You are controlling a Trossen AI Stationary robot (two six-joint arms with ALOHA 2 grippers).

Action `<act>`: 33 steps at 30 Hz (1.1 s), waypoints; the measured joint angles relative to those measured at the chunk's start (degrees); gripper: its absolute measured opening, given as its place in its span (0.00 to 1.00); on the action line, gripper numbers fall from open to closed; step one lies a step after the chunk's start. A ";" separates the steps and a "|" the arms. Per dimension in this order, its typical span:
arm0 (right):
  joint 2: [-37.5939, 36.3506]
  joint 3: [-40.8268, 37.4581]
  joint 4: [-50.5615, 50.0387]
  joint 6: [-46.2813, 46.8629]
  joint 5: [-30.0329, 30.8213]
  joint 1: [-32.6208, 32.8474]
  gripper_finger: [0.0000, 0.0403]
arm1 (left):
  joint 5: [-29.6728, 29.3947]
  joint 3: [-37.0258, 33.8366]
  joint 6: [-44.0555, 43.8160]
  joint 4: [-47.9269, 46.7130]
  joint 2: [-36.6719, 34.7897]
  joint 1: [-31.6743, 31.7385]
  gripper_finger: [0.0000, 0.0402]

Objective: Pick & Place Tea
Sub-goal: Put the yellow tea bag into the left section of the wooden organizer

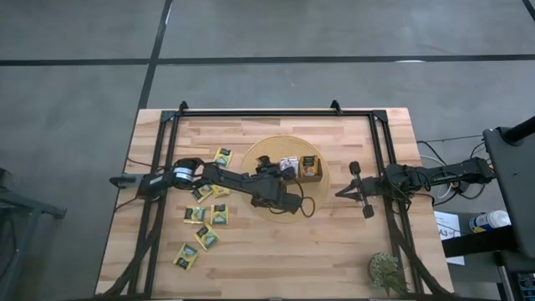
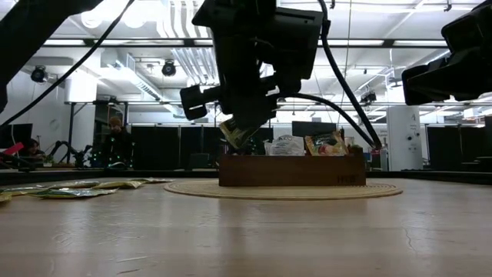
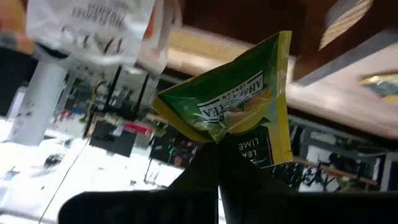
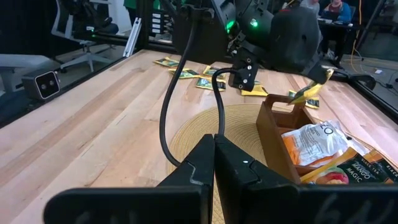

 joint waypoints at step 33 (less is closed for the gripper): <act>0.00 0.00 -0.01 -0.10 0.02 0.00 0.02 | 3.64 -4.66 0.12 1.68 0.00 -0.06 0.00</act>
